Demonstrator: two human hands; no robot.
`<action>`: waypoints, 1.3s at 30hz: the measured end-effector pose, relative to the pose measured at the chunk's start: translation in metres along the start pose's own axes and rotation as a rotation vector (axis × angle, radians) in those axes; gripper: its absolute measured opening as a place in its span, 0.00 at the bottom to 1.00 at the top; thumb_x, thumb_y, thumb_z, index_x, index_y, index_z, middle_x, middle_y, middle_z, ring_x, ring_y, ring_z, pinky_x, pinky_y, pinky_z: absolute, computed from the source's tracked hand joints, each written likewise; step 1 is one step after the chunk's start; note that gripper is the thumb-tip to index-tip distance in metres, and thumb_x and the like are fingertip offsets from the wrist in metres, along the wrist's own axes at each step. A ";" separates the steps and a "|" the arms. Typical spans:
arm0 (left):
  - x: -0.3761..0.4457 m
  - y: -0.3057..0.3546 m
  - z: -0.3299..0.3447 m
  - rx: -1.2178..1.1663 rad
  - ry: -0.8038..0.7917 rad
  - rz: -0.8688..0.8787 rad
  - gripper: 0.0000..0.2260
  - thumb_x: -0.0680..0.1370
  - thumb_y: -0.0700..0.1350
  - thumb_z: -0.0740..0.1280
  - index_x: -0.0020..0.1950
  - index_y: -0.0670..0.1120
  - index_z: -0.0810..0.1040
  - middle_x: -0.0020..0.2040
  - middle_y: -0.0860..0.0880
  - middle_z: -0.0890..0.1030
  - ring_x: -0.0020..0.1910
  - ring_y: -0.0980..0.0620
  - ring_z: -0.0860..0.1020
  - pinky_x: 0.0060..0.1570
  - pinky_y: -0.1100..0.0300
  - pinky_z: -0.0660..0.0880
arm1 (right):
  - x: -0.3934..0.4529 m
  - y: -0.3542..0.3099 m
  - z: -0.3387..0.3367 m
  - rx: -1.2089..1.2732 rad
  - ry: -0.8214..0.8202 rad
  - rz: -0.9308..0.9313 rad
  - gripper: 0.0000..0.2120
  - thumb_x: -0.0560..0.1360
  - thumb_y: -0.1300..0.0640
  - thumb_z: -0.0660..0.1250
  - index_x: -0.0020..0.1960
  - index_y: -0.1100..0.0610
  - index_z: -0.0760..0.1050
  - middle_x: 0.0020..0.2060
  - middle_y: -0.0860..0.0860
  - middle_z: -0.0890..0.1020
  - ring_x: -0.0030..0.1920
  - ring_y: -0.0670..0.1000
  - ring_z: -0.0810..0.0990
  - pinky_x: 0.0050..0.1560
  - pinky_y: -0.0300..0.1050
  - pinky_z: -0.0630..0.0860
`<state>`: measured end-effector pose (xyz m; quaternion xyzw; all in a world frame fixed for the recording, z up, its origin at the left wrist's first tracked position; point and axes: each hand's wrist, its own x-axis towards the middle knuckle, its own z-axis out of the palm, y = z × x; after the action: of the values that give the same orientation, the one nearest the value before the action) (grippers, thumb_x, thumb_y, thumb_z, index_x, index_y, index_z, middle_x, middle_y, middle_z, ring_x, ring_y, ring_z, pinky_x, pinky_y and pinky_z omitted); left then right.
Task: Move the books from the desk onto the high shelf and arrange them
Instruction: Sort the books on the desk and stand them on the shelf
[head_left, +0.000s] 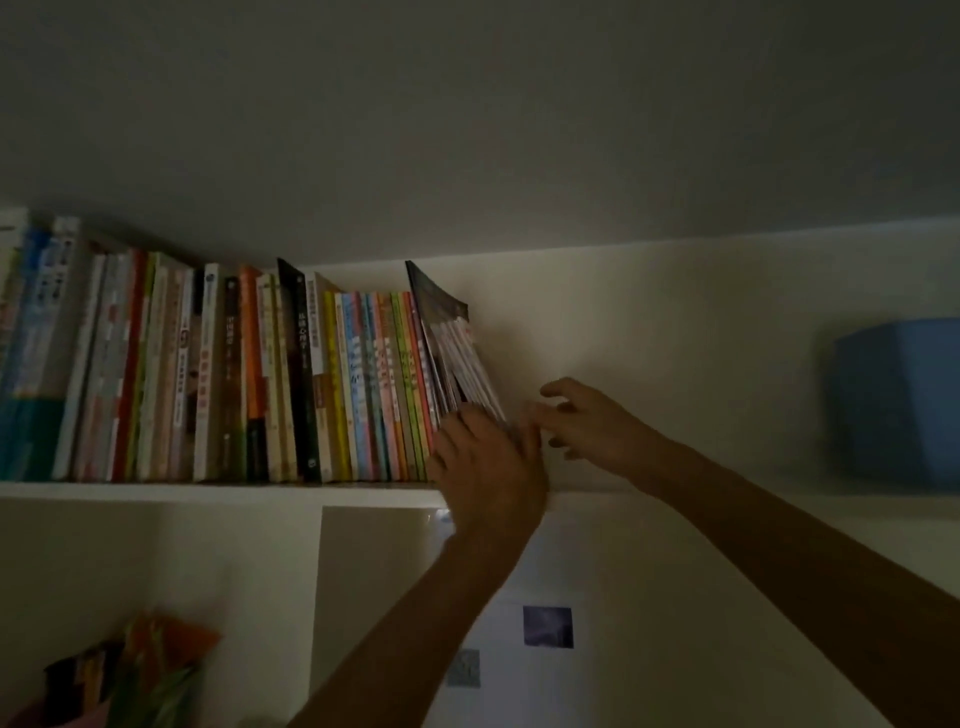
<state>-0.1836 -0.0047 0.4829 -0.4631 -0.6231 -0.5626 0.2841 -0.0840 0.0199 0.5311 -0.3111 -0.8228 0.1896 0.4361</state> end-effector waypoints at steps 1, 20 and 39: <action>0.001 -0.012 -0.005 0.044 -0.035 0.049 0.20 0.78 0.54 0.61 0.59 0.39 0.72 0.56 0.40 0.73 0.54 0.42 0.72 0.53 0.51 0.69 | 0.002 -0.003 0.006 0.062 -0.061 -0.005 0.24 0.76 0.43 0.62 0.68 0.52 0.66 0.60 0.52 0.76 0.56 0.50 0.77 0.56 0.44 0.75; 0.013 -0.081 -0.028 -0.101 -0.007 0.243 0.15 0.78 0.47 0.56 0.57 0.39 0.74 0.54 0.39 0.74 0.52 0.41 0.74 0.52 0.46 0.74 | 0.002 0.001 0.036 -0.217 0.144 -0.279 0.28 0.74 0.48 0.68 0.69 0.57 0.64 0.60 0.54 0.72 0.57 0.48 0.71 0.45 0.33 0.64; -0.522 0.052 0.164 -0.515 -1.647 0.499 0.10 0.78 0.43 0.61 0.57 0.44 0.77 0.55 0.46 0.76 0.53 0.47 0.77 0.51 0.62 0.69 | -0.561 0.352 -0.029 -0.592 -0.160 1.002 0.14 0.79 0.54 0.59 0.64 0.54 0.70 0.63 0.53 0.71 0.66 0.53 0.68 0.64 0.44 0.63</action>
<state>0.1047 0.0159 0.0148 -0.8911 -0.3653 -0.0965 -0.2513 0.3008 -0.1001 0.0051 -0.7553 -0.6239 0.1575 0.1244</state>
